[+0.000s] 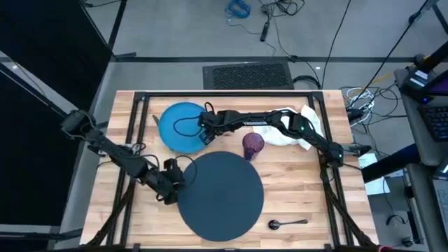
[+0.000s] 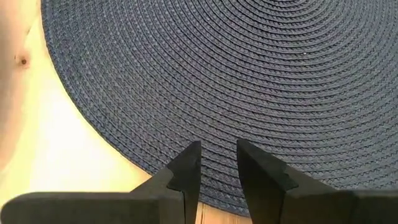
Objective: Set table place
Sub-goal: Put the blue plate on the dark blue placemat
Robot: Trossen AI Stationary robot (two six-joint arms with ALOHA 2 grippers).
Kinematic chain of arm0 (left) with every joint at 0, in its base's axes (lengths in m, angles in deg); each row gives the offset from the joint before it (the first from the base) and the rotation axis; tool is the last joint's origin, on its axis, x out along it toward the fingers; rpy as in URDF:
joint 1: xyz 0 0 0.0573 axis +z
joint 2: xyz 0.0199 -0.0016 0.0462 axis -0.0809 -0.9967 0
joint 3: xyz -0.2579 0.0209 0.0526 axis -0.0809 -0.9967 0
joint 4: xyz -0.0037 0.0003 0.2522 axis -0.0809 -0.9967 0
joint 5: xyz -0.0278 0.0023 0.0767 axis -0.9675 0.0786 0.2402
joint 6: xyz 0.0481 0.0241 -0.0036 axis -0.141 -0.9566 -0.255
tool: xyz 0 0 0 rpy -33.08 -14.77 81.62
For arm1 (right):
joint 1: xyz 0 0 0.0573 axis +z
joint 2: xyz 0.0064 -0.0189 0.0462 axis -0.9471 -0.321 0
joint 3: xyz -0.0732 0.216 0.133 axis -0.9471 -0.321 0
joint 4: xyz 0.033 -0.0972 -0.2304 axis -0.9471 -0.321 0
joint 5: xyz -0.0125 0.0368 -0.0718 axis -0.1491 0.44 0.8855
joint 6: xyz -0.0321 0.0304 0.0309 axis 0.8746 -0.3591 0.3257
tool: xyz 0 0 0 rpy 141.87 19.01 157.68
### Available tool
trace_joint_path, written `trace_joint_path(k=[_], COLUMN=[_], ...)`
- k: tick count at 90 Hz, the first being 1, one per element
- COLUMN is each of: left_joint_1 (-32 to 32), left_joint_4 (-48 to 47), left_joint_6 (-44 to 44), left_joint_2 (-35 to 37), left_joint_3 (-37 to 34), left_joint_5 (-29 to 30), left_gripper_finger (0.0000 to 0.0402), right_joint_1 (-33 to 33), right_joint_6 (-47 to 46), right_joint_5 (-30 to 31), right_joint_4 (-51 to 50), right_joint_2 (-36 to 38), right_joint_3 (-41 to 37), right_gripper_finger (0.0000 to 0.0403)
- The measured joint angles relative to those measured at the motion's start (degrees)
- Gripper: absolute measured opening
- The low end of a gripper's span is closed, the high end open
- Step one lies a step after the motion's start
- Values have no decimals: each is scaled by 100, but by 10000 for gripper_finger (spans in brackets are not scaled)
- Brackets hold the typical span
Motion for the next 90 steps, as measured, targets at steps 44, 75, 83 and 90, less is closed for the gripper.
trace_joint_path(k=[44,75,83,90], left_joint_1=[0,-2,-40,-73], left_joint_4=[-26,-39,-42,-38], left_joint_6=[-4,-13,-13,-26], left_joint_2=[0,0,0,0], left_joint_3=[0,0,-1,-2], left_joint_5=[0,0,0,0], left_gripper_finger=[86,86,86,86], right_joint_1=[1,-90,-129,-129], right_joint_6=[592,855,890,897], right_joint_5=[-14,-77,-58,-58], right_joint_4=[191,-217,-558,-802], right_joint_2=[25,458,586,657], right_joint_3=[1,-28,-24,-24], right_gripper_finger=[5,0,0,0])
